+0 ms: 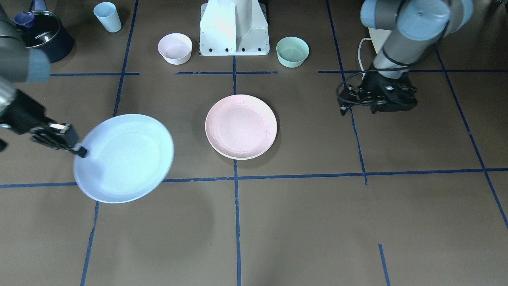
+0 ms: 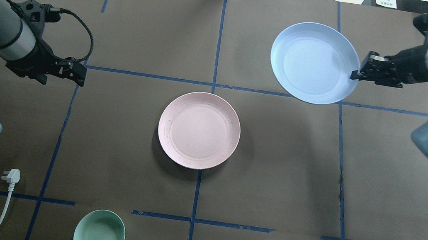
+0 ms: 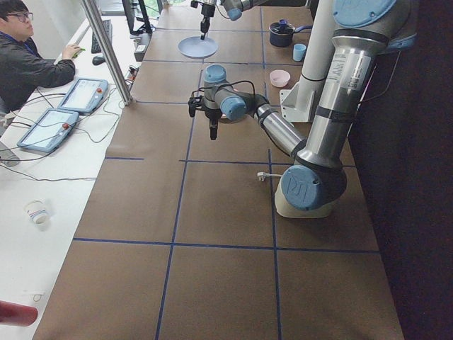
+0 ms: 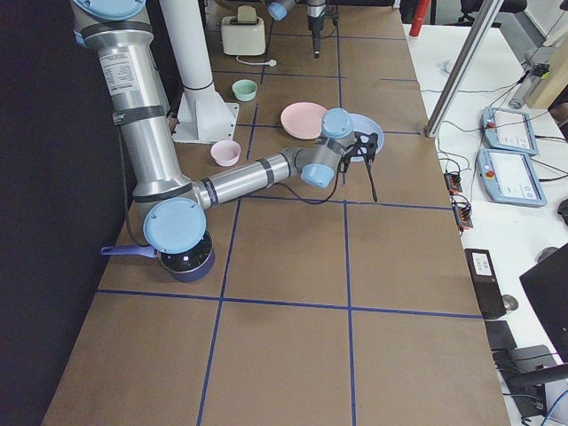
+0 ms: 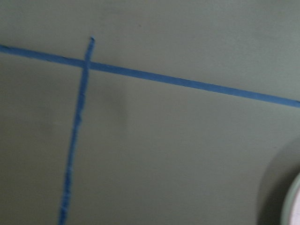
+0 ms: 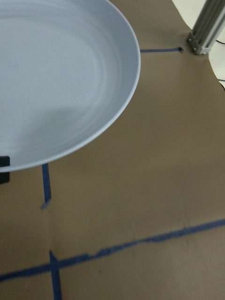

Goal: Stack three plates with pink and blue

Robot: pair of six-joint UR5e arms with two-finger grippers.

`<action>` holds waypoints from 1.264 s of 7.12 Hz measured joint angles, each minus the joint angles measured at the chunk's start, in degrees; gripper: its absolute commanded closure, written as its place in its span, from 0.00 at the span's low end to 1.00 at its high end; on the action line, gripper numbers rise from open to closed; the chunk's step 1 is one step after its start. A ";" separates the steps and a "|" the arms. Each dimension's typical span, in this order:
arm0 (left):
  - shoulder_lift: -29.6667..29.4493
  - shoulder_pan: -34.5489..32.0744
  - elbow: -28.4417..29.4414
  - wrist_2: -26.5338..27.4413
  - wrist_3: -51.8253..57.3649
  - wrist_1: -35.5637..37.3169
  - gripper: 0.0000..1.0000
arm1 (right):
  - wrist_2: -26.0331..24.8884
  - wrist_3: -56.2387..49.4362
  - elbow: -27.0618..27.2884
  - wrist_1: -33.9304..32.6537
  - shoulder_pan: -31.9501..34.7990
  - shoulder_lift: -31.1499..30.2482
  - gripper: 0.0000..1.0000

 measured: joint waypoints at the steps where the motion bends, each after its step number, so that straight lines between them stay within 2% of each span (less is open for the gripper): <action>1: 1.73 -2.55 0.07 -1.36 4.65 0.23 0.00 | -4.76 0.33 3.18 -7.75 -4.84 3.37 1.00; 3: 4.05 -6.25 0.41 -2.90 10.33 0.26 0.00 | -13.19 2.61 5.53 -15.71 -14.15 8.18 1.00; 5: 6.74 -11.19 1.82 -6.45 17.31 0.10 0.00 | -18.68 3.77 5.59 -17.20 -21.37 9.53 1.00; 9: 7.73 -20.07 9.15 -11.96 31.46 -0.27 0.00 | -21.67 4.00 4.55 -17.36 -26.07 10.20 0.99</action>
